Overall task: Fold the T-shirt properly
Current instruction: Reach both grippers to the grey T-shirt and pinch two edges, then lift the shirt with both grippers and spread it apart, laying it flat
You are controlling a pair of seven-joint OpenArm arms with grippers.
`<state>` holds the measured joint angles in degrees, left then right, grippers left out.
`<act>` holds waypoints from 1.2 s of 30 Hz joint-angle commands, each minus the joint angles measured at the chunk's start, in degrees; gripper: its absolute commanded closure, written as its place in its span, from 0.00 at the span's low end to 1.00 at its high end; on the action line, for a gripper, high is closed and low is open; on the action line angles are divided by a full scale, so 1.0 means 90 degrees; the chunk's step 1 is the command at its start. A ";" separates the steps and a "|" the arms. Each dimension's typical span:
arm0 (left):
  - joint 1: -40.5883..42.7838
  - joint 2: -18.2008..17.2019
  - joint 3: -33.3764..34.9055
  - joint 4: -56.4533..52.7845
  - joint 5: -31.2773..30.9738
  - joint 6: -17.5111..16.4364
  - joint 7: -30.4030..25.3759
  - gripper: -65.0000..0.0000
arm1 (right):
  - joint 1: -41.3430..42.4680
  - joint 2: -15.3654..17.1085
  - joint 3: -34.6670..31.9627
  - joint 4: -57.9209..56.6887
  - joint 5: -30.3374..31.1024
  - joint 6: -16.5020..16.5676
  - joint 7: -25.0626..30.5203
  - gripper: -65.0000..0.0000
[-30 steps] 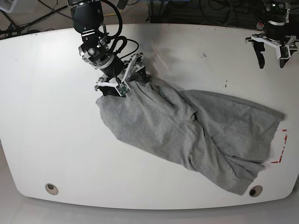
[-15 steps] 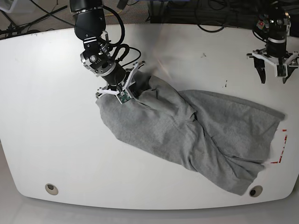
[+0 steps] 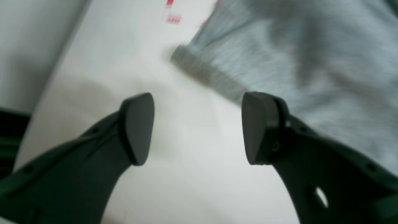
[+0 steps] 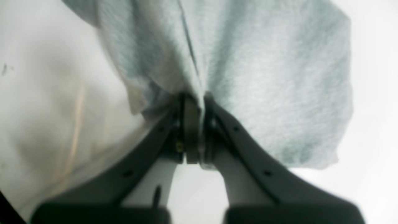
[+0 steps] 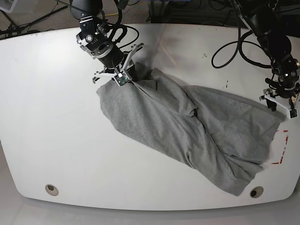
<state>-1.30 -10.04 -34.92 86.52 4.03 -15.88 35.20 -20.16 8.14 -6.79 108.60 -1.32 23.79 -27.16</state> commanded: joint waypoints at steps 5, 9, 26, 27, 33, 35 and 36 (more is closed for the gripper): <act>-0.0945 -0.0491 0.0007 -0.1364 -0.0004 0.0001 -0.0458 0.06 | -0.0080 -0.0001 0.0007 0.0188 0.0044 -0.0011 0.0190 1.00; -0.1238 -0.0677 0.0114 -0.1999 -0.0004 -0.0009 -0.0732 0.06 | -0.0089 -0.0001 0.0007 0.0188 0.0064 -0.0011 0.0190 1.00; -0.2625 -0.1155 0.0436 -0.4949 -0.0023 -0.0009 -0.2021 0.11 | -0.0128 -0.0011 0.0017 0.0227 0.0064 -0.0011 0.0190 1.00; -0.2664 -0.1155 0.0446 -0.5057 -0.0013 -0.0009 -0.2070 0.18 | -0.0128 -0.0011 0.0036 0.0246 0.0064 -0.0011 0.0190 1.00; -0.2634 -0.1155 0.1120 -0.5252 -0.0013 -0.0009 -0.2138 0.78 | -0.0226 -0.0206 0.0798 0.0393 0.0083 0.0048 0.0199 1.00; -0.2625 -0.1155 0.1345 -0.5252 -0.0013 -0.0009 -0.2148 0.91 | -0.0226 -0.0226 0.1042 0.0412 0.0083 0.0057 0.0199 1.00; -0.2615 -0.1155 0.1433 -0.5242 -0.0013 -0.0009 -0.2148 0.94 | -0.0207 -0.0236 0.1169 0.0432 0.0083 0.0057 0.0199 1.00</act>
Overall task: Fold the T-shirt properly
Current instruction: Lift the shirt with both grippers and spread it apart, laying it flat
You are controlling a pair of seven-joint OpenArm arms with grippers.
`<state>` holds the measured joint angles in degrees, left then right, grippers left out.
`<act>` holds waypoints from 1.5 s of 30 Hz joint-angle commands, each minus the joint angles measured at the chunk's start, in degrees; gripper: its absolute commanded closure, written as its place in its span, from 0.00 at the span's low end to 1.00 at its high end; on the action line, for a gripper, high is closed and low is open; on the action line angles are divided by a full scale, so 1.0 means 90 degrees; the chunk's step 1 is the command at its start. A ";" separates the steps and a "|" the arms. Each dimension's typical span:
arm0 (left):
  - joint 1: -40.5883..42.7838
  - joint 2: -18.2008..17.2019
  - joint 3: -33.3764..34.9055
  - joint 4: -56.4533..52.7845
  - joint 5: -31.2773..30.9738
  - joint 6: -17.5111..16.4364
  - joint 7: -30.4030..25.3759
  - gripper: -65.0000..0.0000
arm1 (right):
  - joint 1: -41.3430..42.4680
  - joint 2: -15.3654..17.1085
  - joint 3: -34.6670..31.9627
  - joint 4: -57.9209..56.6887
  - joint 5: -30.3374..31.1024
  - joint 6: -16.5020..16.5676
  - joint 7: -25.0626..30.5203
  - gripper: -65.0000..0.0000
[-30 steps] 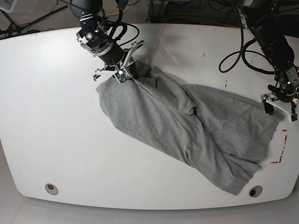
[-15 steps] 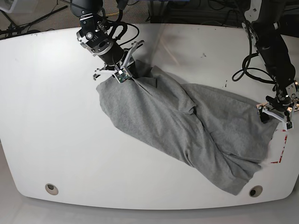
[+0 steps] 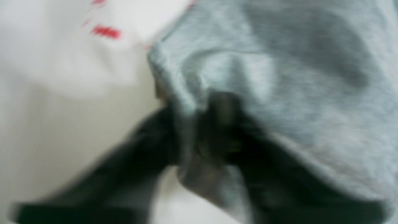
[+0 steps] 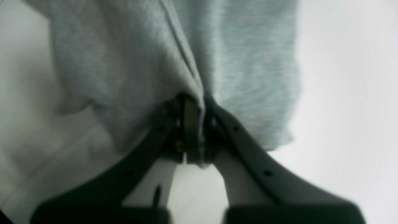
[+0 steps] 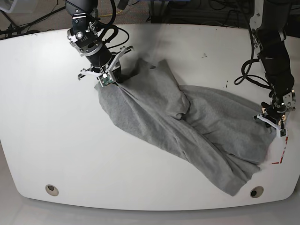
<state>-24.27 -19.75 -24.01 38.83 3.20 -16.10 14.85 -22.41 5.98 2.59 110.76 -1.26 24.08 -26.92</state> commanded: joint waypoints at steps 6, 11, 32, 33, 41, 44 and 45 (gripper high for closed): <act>0.0572 -0.0057 0.0279 0.1229 0.0079 0.0016 0.0220 0.95 | 0.0200 0.0024 0.0655 0.0377 0.0389 0.0026 0.0173 1.00; 0.1461 -0.0028 0.0279 0.3554 0.0050 0.0016 0.1119 0.95 | 0.0659 0.0064 0.1436 0.0387 0.1151 0.0026 0.0143 1.00; 0.0953 0.0382 0.0319 0.8311 0.0059 0.0016 0.4548 0.95 | 0.4605 0.1089 0.1583 -0.0473 0.1287 0.0123 -0.1117 1.00; 0.0768 0.0382 0.0319 0.8311 0.0059 0.0016 0.4675 0.95 | 0.4810 0.1158 0.1583 -0.0609 0.1287 0.0231 -0.1117 1.00; -0.0512 0.0382 0.0328 0.8321 0.0040 0.0016 0.5202 0.95 | 0.6569 0.1851 0.1573 -0.1508 0.1248 0.0514 -0.1537 1.00; -0.0991 0.0382 0.0524 0.8321 0.0040 0.0016 0.5485 0.95 | 0.7125 0.2115 0.1573 -0.1723 0.1278 0.0592 -0.1664 1.00; -0.1157 0.0382 0.0602 0.8321 0.0040 0.0016 0.5612 0.95 | 0.7331 0.2203 0.1573 -0.1811 0.1248 0.0680 -0.1693 1.00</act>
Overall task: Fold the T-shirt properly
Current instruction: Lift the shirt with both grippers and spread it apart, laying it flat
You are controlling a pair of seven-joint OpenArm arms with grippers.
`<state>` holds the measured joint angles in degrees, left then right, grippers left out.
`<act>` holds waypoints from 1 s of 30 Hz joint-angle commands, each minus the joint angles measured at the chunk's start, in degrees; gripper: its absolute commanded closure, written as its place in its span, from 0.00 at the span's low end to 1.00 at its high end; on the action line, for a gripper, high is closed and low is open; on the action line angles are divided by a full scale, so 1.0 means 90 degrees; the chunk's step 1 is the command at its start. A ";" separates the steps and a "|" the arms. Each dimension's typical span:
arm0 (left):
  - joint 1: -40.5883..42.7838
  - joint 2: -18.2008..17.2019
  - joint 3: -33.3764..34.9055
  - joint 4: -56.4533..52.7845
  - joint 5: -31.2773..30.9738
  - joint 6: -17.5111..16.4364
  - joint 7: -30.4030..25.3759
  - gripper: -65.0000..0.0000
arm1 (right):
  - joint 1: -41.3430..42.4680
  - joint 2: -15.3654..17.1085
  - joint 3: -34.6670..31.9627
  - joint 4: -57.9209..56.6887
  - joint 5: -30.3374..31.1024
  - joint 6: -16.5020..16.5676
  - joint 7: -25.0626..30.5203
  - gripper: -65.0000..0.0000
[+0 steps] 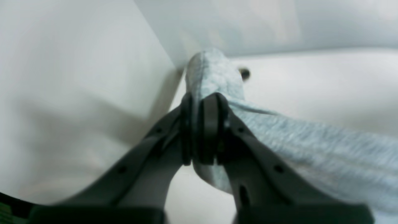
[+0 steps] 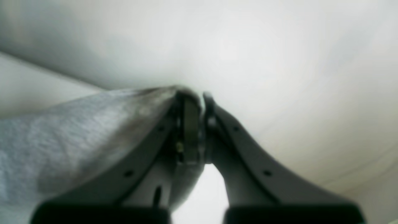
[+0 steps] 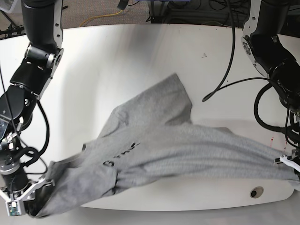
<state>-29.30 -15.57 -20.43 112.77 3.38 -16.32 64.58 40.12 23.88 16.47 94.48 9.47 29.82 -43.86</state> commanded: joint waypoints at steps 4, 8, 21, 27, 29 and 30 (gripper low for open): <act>-0.0862 -0.0052 0.0233 0.0105 0.0020 0.0040 0.0361 0.95 | 0.0783 0.0477 0.0031 -0.0197 0.0036 0.0198 0.0189 1.00; -0.0696 -0.0043 0.0233 0.0105 0.0011 -0.0009 0.0361 0.95 | 0.0695 0.0585 0.0060 -0.0197 0.0036 0.0198 0.0179 1.00; 0.1746 -0.0033 -0.0578 0.0222 0.0020 -0.1269 0.0087 0.96 | -0.2060 -0.0050 0.1379 0.0868 0.0095 0.0237 -0.0221 1.00; 0.3133 -0.0033 -0.1174 0.0203 0.0030 -0.1718 -0.0469 0.96 | -0.3398 -0.0763 0.2111 0.1063 0.0085 0.0628 -0.0211 1.00; 0.3495 -0.0033 -0.1271 0.0193 0.0030 -0.1816 -0.0606 0.96 | -0.3730 -0.0919 0.2346 0.1063 0.0085 0.0696 -0.0211 1.00; 0.3729 -0.0023 -0.1350 0.0193 0.0030 -0.1835 -0.0733 0.96 | -0.3925 -0.1017 0.2473 0.1063 0.0085 0.0755 -0.0211 1.00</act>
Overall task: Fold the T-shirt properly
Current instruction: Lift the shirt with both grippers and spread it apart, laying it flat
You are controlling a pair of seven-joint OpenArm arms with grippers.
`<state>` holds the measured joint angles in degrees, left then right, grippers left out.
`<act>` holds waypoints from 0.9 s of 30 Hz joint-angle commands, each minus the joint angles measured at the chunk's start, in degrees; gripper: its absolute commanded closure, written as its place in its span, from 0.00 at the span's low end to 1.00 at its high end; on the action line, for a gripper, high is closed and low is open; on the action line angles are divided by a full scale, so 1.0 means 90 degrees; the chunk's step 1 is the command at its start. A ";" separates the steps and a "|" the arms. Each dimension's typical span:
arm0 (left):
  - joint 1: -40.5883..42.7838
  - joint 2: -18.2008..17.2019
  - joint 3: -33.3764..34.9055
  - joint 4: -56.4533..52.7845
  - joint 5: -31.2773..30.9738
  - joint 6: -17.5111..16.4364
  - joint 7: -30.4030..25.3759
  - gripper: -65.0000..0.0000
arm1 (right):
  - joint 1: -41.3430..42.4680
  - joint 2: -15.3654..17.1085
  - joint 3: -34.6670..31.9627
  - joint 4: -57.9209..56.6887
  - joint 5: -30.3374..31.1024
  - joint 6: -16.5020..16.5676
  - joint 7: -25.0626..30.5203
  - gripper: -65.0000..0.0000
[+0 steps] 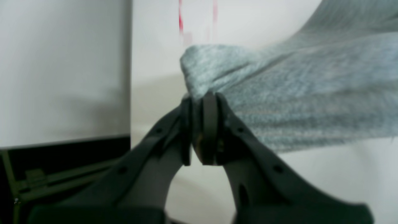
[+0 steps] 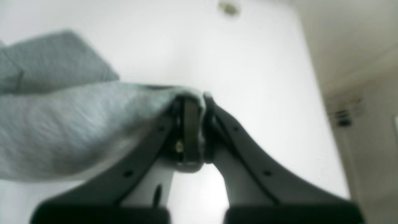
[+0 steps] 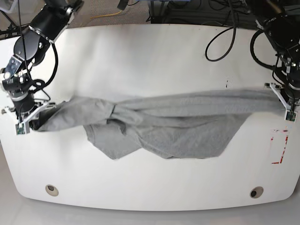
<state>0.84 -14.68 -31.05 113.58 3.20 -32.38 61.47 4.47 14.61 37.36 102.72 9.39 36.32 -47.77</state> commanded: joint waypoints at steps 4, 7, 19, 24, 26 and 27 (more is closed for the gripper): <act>0.1162 0.0043 -0.0453 0.0093 0.0040 -0.0080 -0.0945 0.96 | -0.0511 -0.0251 0.0415 0.0147 0.0095 0.0229 0.0214 1.00; 0.1611 0.0151 -0.0550 0.0074 0.0040 -0.0080 -0.1179 0.96 | -0.0853 -0.0359 0.0483 0.0147 0.0095 0.0229 0.0214 1.00; 0.2627 0.0434 -0.0521 -0.0610 0.0040 -0.0080 -0.1893 0.65 | -0.1850 -0.0964 0.0591 0.0489 0.0036 0.0409 0.0214 1.00; 0.2598 0.0415 -0.0511 -0.0679 0.0030 -0.0080 -0.1893 0.15 | -0.1967 -0.0993 0.0591 0.0528 0.0036 0.0409 0.0204 1.00; 0.2559 0.0405 -0.0521 -0.0639 0.0020 -0.0080 -0.1893 0.05 | -0.2016 -0.0993 0.0591 0.0528 0.0036 0.0409 0.0204 1.00; 0.2451 0.0395 -0.0531 -0.0561 0.0020 -0.0080 -0.1893 0.05 | -0.2035 -0.0993 0.0591 0.0528 0.0036 0.0409 0.0204 1.00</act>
<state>24.27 -10.07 -35.33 106.54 3.66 -33.45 45.34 -13.91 4.82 42.39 106.26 9.26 40.10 -46.98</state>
